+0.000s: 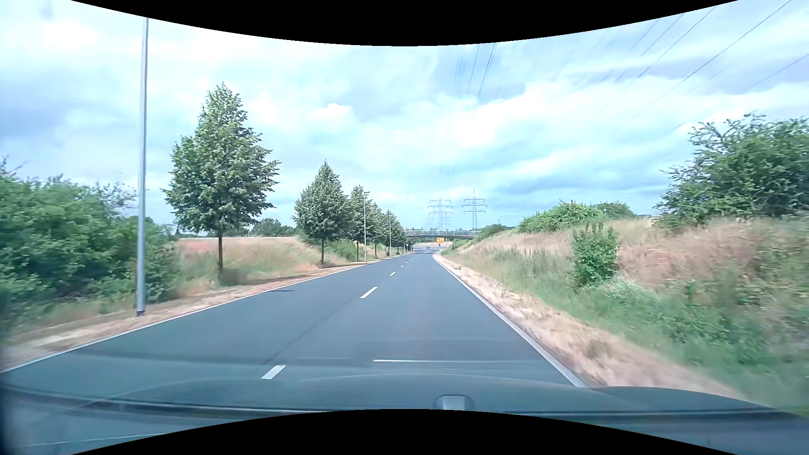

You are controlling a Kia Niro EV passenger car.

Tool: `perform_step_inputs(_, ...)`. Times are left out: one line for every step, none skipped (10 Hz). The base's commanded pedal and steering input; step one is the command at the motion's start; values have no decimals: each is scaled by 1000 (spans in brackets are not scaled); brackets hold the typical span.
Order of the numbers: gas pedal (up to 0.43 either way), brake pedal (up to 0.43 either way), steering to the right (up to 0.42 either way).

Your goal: Follow the waypoints while adhering to traffic rules and regulations

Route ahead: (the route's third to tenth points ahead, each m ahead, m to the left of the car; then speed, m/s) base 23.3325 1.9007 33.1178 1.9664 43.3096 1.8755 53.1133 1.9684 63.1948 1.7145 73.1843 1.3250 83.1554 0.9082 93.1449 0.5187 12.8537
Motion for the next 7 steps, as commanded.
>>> perform_step_inputs(150, 18, -2)
perform_step_inputs(150, 18, -3)
perform_step_inputs(150, 12, -3)
perform_step_inputs(150, 12, -3)
perform_step_inputs(150, 12, -2)
perform_step_inputs(138, 12, -3)
perform_step_inputs(138, 12, -3)
